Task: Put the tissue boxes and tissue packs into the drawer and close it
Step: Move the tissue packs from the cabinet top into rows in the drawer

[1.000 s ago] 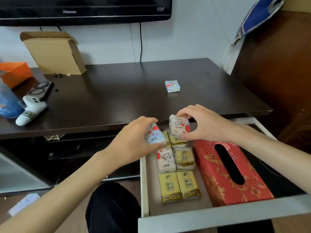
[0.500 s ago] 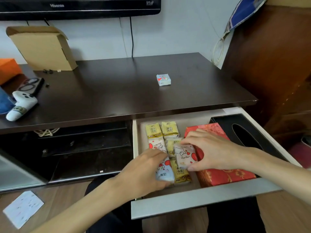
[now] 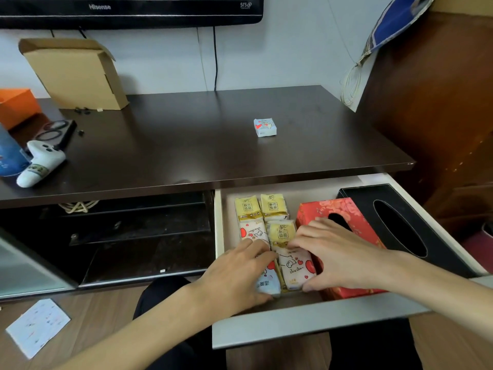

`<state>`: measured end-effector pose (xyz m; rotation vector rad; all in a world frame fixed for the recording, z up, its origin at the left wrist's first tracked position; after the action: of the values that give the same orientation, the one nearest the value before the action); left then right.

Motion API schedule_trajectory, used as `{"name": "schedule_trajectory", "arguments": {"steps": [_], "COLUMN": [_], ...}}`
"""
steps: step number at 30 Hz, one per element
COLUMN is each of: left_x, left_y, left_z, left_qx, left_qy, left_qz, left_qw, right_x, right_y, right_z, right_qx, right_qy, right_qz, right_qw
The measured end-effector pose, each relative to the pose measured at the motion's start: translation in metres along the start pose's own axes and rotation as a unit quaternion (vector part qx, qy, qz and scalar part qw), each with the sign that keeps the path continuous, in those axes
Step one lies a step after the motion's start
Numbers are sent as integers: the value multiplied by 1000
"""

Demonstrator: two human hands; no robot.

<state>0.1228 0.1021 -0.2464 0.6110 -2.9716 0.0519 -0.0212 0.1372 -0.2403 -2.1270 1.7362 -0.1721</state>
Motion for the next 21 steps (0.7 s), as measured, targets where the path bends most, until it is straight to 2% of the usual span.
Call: {"name": "schedule_trajectory", "arguments": {"steps": [15, 21], "left_x": [1, 1], "left_y": [-2, -5], "left_z": [1, 0], "left_qx": [7, -7], "left_qy": [10, 10], "left_qz": [2, -5], "left_qw": [1000, 1000], "right_x": [4, 4], "right_y": [-6, -8], "right_z": [8, 5], "right_qx": [-56, -34], "right_qy": [-2, -7], "right_qz": [5, 6], "right_qw": [998, 999]}}
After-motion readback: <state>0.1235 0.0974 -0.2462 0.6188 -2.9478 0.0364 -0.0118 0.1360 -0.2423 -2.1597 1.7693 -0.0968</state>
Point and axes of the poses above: each hand's wrist, its own x-axis towards the middle knuckle, its own z-axis out of the palm, y = z × x, the point moved 8 cm from there along x, towards the middle knuckle, and after that the axes turned 14 degrees about x, right-handed, at the moved point
